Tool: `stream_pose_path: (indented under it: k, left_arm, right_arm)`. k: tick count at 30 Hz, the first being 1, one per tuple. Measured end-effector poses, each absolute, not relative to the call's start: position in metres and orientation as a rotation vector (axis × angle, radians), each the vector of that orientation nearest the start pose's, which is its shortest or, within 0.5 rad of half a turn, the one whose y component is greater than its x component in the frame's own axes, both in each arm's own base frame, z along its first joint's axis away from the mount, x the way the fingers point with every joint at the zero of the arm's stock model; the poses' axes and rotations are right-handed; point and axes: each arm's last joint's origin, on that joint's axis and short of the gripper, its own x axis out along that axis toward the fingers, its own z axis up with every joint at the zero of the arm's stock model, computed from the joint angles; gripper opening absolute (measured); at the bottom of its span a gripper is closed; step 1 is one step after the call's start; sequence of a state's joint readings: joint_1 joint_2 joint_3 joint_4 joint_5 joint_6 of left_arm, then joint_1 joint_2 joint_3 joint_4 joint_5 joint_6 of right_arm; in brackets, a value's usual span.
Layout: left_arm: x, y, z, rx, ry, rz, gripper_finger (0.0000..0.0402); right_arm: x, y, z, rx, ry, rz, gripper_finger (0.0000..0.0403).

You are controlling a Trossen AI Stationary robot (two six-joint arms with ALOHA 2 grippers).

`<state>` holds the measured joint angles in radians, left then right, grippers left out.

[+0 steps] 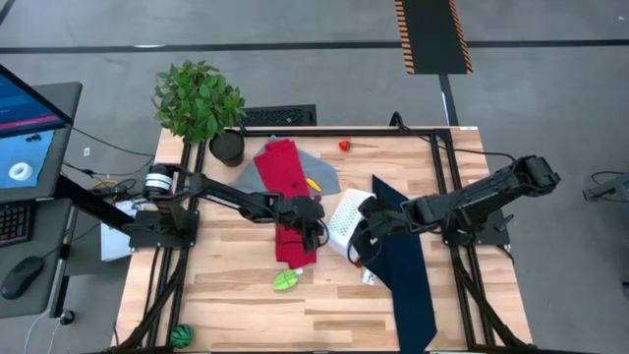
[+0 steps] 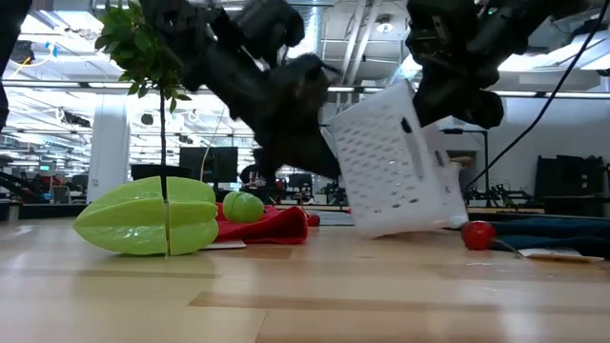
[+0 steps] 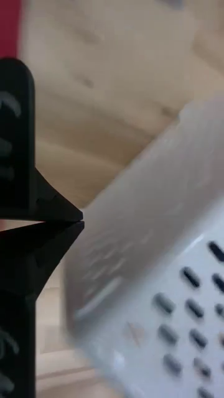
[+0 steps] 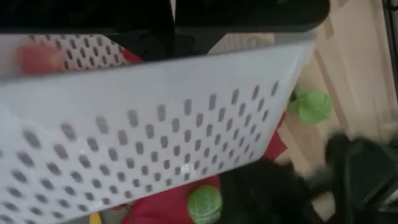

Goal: Pick and placing Produce into tupperware
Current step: Adjust the white bin

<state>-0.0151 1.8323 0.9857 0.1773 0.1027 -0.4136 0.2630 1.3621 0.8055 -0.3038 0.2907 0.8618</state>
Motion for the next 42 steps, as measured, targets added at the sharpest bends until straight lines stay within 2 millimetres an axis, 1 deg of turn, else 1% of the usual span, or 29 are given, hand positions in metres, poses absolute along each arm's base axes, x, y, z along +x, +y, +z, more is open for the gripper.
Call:
stream_pose_path:
  k: [2, 5, 10, 15, 18, 22, 25, 27, 30, 32, 35, 39, 42]
  left_arm:
    - [0.373, -0.01, 0.141, -0.443, 0.721, 0.01, 0.0]
    - [0.38, -0.016, 0.128, -0.437, 0.692, -0.01, 0.0]
    - [0.385, -0.025, 0.13, -0.436, 0.668, -0.043, 0.0]
    - [0.392, -0.036, 0.142, -0.467, 0.641, -0.087, 0.0]
    - [0.39, -0.047, 0.14, -0.473, 0.694, -0.083, 0.0]
    - [0.378, -0.066, 0.141, -0.452, 0.797, -0.053, 0.0]
    - [0.366, -0.083, 0.151, -0.391, 0.839, -0.017, 0.0]
    - [0.36, -0.095, 0.164, -0.35, 0.806, -0.012, 0.0]
    - [0.347, -0.107, 0.188, -0.297, 0.763, 0.001, 0.0]
    - [0.336, -0.112, 0.202, -0.253, 0.741, 0.053, 0.0]
    - [0.32, -0.119, 0.221, -0.201, 0.705, 0.108, 0.0]
    - [0.299, -0.127, 0.237, -0.132, 0.667, 0.223, 0.0]
    - [0.288, -0.133, 0.246, -0.081, 0.626, 0.28, 0.0]
  right_arm:
    - [0.261, 0.059, 0.211, 0.573, 0.751, -0.375, 0.0011]
    - [0.263, 0.059, 0.215, 0.564, 0.739, -0.361, 0.0011]
    - [0.269, 0.058, 0.227, 0.555, 0.721, -0.32, 0.0011]
    - [0.273, 0.052, 0.233, 0.556, 0.706, -0.313, 0.0011]
    - [0.274, 0.05, 0.233, 0.56, 0.709, -0.318, 0.0011]
    - [0.28, 0.052, 0.218, 0.556, 0.772, -0.325, 0.0011]
    - [0.287, 0.054, 0.205, 0.546, 0.812, -0.334, 0.0011]
    - [0.288, 0.055, 0.197, 0.528, 0.845, -0.352, 0.0011]
    - [0.286, 0.055, 0.199, 0.521, 0.859, -0.374, 0.0011]
    - [0.281, 0.053, 0.199, 0.518, 0.894, -0.409, 0.0011]
    - [0.281, 0.054, 0.205, 0.577, 0.886, -0.376, 0.0011]
    - [0.281, 0.066, 0.194, 0.593, 0.947, -0.356, 0.0011]
    - [0.283, 0.074, 0.184, 0.594, 0.979, -0.361, 0.0011]
